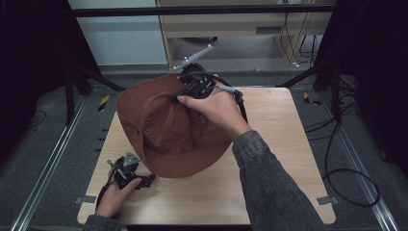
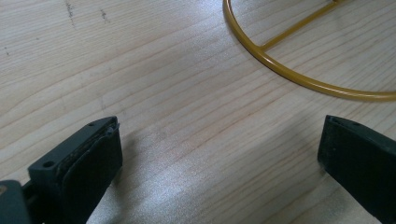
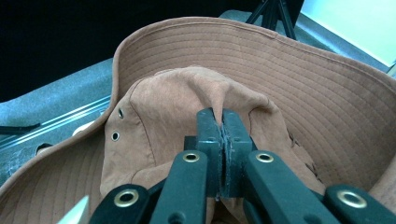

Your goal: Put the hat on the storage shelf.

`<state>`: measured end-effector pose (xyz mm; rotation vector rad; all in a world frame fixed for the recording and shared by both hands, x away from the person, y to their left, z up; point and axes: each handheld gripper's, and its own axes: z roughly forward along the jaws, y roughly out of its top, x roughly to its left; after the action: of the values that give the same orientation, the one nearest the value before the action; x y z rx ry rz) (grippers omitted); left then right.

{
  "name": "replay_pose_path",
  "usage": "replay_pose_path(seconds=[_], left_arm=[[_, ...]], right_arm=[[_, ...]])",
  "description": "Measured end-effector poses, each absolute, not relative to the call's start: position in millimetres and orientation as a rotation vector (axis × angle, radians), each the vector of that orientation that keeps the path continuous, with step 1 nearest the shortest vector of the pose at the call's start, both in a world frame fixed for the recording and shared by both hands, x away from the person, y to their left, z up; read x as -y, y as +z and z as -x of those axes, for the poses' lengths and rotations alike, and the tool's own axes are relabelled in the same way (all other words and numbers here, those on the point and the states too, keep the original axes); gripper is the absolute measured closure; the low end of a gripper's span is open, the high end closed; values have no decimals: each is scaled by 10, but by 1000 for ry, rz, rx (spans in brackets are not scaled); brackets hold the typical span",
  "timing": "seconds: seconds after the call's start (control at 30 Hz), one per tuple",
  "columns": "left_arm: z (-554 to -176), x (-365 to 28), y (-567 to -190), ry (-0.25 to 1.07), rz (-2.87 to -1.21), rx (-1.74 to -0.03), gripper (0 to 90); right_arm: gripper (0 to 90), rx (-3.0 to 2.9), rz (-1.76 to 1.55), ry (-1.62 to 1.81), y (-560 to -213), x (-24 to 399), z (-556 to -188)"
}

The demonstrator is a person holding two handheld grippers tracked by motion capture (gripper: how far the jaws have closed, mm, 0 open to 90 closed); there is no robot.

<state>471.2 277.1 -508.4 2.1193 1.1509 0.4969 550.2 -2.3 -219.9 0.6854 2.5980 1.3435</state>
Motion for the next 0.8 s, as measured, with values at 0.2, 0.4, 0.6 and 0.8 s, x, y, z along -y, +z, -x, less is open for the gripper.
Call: replay_pose_path(seconds=[0.2, 0.4, 0.6, 0.8], left_arm=[[-4711, -2770, -5085, 496, -2121, -1147, 0], [-4711, -2769, -5085, 496, -2121, -1147, 0], [-4711, -2768, -5086, 499, -2121, -1147, 0], [-4711, -2768, -5086, 499, -2121, -1147, 0]], right_arm=[[883, -2608, -686, 1343, -2224, 9, -5508], [881, -2615, -693, 1337, -2268, 41, -5517], [879, -2622, -691, 1334, -2279, 17, -5506], [874, -2634, -668, 1323, -2296, -31, -5485]])
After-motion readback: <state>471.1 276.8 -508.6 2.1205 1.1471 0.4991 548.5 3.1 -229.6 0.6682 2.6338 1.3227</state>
